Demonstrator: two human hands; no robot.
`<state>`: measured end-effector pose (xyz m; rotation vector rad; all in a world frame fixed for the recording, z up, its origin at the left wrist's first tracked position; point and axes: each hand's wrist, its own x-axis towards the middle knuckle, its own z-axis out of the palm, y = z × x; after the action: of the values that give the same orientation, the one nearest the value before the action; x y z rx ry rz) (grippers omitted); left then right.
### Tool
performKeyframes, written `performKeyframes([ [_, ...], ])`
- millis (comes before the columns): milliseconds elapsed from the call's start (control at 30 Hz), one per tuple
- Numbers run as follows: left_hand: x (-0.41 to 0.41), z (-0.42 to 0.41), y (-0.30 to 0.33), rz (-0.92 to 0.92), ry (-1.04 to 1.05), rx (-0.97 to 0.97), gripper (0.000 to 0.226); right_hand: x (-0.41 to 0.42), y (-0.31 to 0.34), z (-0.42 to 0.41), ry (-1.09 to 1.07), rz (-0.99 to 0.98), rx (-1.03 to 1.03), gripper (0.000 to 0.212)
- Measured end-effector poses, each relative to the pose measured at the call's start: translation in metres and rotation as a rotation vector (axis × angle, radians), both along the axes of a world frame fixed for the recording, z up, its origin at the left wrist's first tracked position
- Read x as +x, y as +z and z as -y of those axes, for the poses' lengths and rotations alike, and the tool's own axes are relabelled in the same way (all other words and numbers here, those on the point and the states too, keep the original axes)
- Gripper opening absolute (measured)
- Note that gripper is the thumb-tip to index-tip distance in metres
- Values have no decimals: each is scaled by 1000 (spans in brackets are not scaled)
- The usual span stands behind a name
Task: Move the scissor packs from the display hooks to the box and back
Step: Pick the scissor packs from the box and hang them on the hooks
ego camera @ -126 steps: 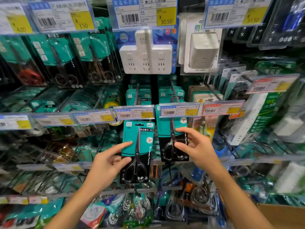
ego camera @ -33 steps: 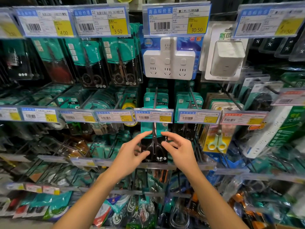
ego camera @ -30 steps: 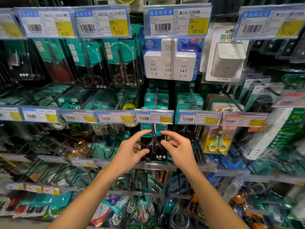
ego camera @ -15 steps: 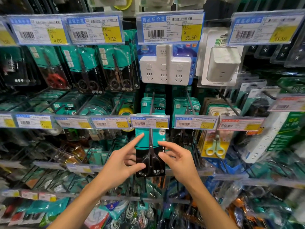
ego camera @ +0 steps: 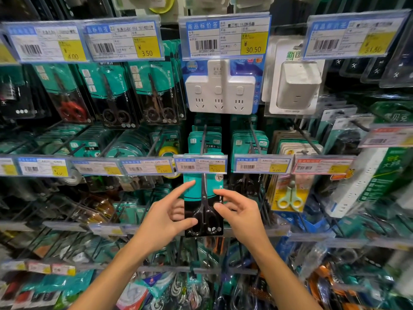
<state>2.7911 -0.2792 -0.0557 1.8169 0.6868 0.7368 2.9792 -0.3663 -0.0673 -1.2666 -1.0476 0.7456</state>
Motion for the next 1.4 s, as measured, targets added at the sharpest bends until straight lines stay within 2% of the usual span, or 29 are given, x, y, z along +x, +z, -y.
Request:
performKeyframes([
  [233, -6, 6, -5, -22, -22, -27, 85, -3, -10, 8, 0, 23, -25, 30],
  [400, -5, 18, 12, -17, -4, 56, 83, -5, -1, 11, 1, 10, 16, 31],
  [533, -3, 4, 6, -6, -18, -3, 84, -2, -4, 5, 8, 4, 4, 31],
  [867, 4, -11, -3, -55, 9, 19, 86, 4, -3, -9, -2, 51, 1, 30],
  [1100, -3, 10, -3, 0, 16, -22, 86, -6, -6, 6, -23, 70, 39, 30],
  [1267, -4, 0, 6, -33, -37, 17, 96, -2, -1, -1, -11, 102, 38, 39],
  [1400, 6, -8, 15, -129, -65, 30, 98, 3, 4, -7, 13, 94, 30, 51],
])
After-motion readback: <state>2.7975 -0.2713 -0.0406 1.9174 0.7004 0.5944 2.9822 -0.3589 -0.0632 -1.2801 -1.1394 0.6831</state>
